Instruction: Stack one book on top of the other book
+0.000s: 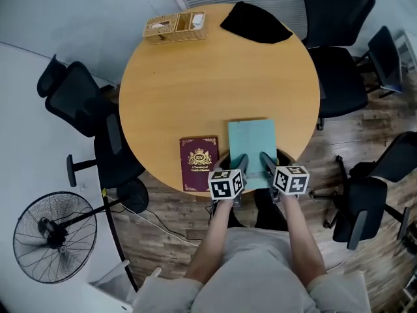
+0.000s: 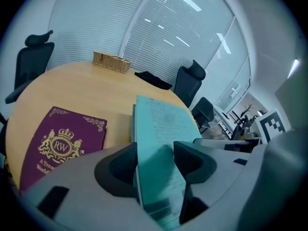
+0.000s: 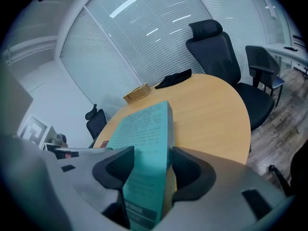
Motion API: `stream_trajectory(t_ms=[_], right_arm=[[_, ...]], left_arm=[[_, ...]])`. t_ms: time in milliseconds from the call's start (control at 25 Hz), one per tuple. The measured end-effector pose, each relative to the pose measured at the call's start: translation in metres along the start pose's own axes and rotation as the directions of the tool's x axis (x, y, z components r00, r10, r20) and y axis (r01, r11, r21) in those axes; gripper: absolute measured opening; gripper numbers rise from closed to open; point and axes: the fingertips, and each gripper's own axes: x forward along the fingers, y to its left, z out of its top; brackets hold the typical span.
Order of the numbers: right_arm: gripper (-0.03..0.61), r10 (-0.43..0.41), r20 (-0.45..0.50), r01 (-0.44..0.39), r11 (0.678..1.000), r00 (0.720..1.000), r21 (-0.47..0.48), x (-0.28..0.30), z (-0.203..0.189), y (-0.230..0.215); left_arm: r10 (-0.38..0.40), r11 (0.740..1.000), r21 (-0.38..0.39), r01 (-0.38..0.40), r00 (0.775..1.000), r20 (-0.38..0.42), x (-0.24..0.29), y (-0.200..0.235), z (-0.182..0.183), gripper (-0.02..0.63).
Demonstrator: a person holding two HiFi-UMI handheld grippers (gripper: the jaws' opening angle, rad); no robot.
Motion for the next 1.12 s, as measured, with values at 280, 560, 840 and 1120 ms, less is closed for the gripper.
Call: stream_trajectory(t_ms=[280, 560, 840, 1120], right_arm=[[0.247, -0.057, 0.036, 0.055, 0.997, 0.998, 0.056, -0.006, -0.001, 0.029], [0.244, -0.083, 0.052, 0.078, 0.994, 0.995, 0.083, -0.004, -0.004, 0.056], [0.244, -0.065, 0.043, 0.062, 0.995, 0.997, 0.073, 0.007, -0.013, 0.09], [0.242, -0.032, 0.023, 0.031, 0.998, 0.999, 0.048, 0.027, -0.022, 0.126]], left_arm=[[-0.03, 0.999, 0.039, 0.032, 0.999, -0.041, -0.023, 0.014, 0.01, 0.252], [-0.044, 0.998, 0.051, 0.046, 0.998, -0.049, -0.043, 0.033, 0.016, 0.247], [-0.039, 0.998, 0.049, 0.041, 0.998, -0.039, -0.065, 0.061, 0.015, 0.247], [-0.021, 0.999, 0.029, 0.022, 0.999, -0.024, -0.085, 0.099, 0.016, 0.247]])
